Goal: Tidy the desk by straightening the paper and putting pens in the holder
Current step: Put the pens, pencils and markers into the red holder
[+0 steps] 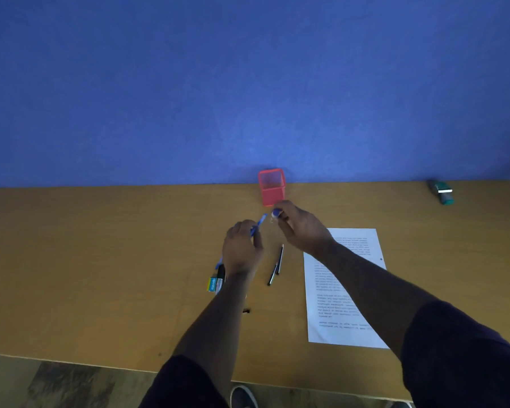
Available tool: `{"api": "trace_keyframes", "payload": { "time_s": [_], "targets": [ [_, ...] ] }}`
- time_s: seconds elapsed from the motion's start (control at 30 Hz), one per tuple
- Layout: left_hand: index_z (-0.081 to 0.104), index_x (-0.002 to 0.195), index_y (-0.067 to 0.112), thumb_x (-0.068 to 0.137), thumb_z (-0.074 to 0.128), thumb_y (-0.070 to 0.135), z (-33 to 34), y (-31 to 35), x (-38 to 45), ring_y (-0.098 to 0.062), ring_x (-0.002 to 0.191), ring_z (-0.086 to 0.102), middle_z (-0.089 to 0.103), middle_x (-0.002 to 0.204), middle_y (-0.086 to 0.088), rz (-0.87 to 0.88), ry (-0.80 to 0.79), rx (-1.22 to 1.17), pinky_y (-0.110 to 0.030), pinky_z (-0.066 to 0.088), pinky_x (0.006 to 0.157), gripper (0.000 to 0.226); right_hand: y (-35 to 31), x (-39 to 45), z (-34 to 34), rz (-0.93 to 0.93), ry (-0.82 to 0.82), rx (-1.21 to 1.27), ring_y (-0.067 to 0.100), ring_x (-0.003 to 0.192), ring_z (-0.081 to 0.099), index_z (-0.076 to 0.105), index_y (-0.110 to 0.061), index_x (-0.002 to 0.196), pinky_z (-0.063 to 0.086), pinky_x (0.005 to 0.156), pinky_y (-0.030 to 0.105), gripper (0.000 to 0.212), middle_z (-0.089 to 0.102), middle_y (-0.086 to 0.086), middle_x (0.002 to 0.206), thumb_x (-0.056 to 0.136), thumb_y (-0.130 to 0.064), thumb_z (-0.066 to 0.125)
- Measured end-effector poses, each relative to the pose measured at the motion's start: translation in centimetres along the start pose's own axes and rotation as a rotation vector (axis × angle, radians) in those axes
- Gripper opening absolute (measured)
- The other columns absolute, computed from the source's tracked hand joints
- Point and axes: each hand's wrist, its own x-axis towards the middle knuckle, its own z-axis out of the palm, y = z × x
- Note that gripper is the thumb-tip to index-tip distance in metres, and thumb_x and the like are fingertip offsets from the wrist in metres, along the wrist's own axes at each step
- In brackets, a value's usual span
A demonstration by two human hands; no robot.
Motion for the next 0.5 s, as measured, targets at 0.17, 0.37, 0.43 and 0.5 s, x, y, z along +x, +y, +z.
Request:
{"api": "trace_keyframes", "payload": {
  "time_s": [0.17, 0.37, 0.43, 0.5],
  "targets": [
    [0.069, 0.096, 0.013, 0.094, 0.064, 0.026, 0.1, 1.4, 4.6, -0.023, 0.084, 0.061, 0.067, 0.092, -0.001, 0.031, -0.015, -0.036, -0.035, 0.050, 0.068, 0.013, 0.4, 3.1, -1.3, 0.022, 0.116, 0.028, 0.024, 0.086, 0.066, 0.049, -0.022, 0.125, 0.055, 0.071, 0.042, 0.028, 0.065, 0.002, 0.107, 0.097, -0.024, 0.053],
    [0.067, 0.111, 0.011, 0.095, 0.057, 0.015, 0.5, 2.2, 9.7, -0.023, 0.097, 0.061, 0.064, 0.107, -0.007, 0.008, -0.041, -0.080, -0.028, 0.047, 0.076, 0.020, 1.4, 7.2, -2.2, 0.114, 0.183, 0.034, 0.021, 0.087, 0.065, 0.046, -0.026, 0.123, 0.055, 0.070, 0.040, 0.024, 0.065, 0.003, 0.109, 0.099, -0.026, 0.046],
    [0.066, 0.112, 0.011, 0.095, 0.056, 0.013, 0.9, 2.5, 11.2, -0.024, 0.097, 0.060, 0.062, 0.108, -0.009, 0.003, -0.047, -0.073, -0.025, 0.041, 0.075, 0.020, 1.7, 8.5, -2.4, 0.161, 0.211, 0.062, 0.020, 0.086, 0.064, 0.046, -0.028, 0.122, 0.055, 0.070, 0.040, 0.023, 0.064, 0.001, 0.109, 0.100, -0.026, 0.045],
    [0.066, 0.112, 0.011, 0.094, 0.056, 0.012, 1.3, 2.7, 12.4, -0.026, 0.097, 0.061, 0.062, 0.108, -0.010, -0.002, -0.057, -0.073, -0.026, 0.042, 0.075, 0.021, 2.1, 9.5, -2.5, 0.190, 0.230, 0.074, 0.020, 0.085, 0.063, 0.045, -0.028, 0.122, 0.055, 0.070, 0.042, 0.021, 0.064, 0.000, 0.106, 0.101, -0.027, 0.045]
  ]
}}
